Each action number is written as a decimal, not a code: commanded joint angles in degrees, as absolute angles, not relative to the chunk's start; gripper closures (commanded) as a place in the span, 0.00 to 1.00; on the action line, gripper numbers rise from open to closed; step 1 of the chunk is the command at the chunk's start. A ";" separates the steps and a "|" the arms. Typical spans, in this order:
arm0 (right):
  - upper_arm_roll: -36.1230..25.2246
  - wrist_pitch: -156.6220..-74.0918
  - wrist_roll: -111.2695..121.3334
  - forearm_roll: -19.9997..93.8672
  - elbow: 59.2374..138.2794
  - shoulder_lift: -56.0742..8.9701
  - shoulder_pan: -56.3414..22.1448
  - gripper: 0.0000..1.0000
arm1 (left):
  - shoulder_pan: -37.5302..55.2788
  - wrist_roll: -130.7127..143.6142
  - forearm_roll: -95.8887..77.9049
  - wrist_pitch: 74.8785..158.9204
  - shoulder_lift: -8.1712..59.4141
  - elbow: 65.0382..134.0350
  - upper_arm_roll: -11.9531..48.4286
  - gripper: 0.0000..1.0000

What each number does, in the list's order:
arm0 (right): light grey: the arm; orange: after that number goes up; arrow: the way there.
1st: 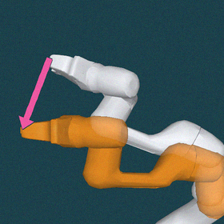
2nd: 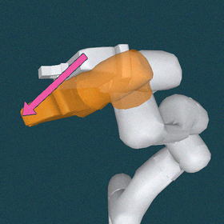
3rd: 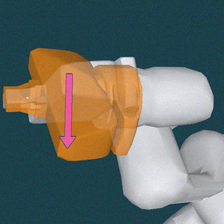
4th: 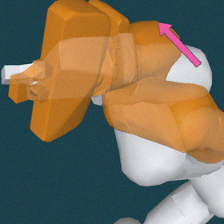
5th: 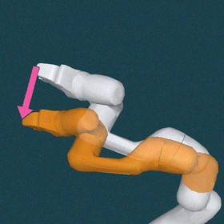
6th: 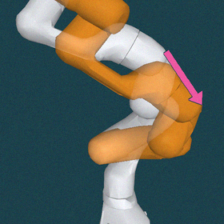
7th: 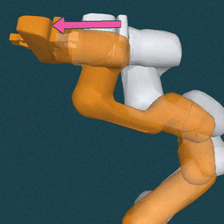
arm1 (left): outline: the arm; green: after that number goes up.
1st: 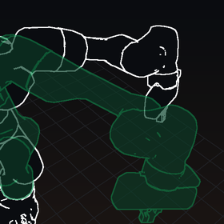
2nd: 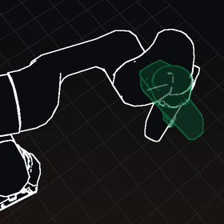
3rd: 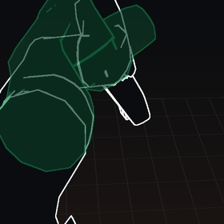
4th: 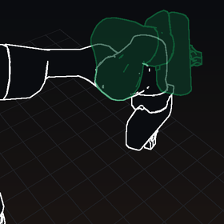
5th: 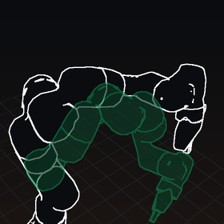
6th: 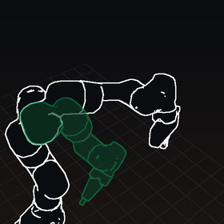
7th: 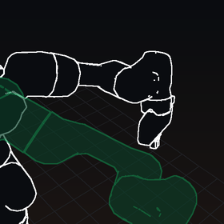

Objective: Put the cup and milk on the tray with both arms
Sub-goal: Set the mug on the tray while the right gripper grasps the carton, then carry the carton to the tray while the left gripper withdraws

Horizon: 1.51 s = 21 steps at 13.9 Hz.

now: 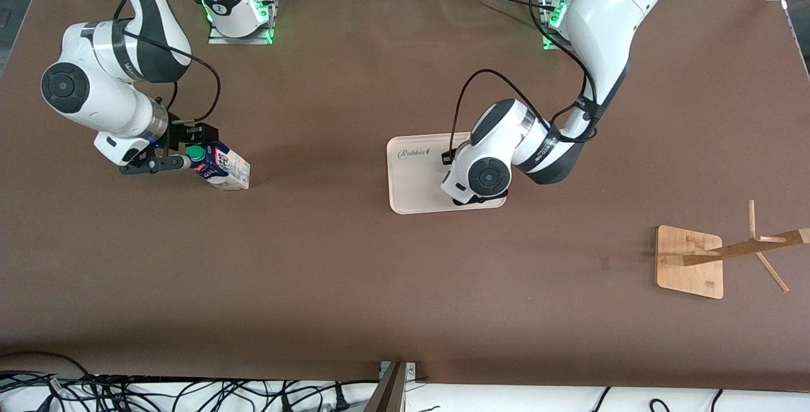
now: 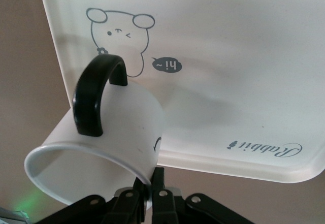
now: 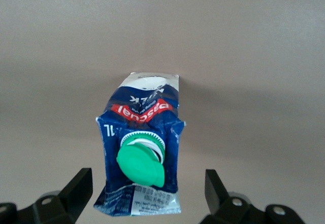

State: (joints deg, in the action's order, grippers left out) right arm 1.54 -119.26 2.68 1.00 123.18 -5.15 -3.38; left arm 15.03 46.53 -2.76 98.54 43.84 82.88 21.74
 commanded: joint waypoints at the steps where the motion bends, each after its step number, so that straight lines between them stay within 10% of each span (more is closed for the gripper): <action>1: 1.76 -120.50 2.55 1.85 125.16 -3.60 -3.43 0.18 | 15.47 47.98 -2.37 98.00 44.21 81.74 21.36 0.39; 2: 1.76 -120.50 2.55 1.93 125.24 -3.60 -3.34 0.25 | 15.38 48.42 -2.29 97.56 44.12 81.74 21.36 0.00; 11: 1.93 -118.05 2.64 1.76 122.62 -3.69 -3.86 0.43 | 14.59 49.31 -1.58 89.05 38.34 80.16 21.45 0.00; 21: 3.08 -102.30 -20.71 7.98 97.49 -13.61 -23.35 0.43 | -1.13 19.46 -0.88 69.61 32.44 64.86 21.09 0.00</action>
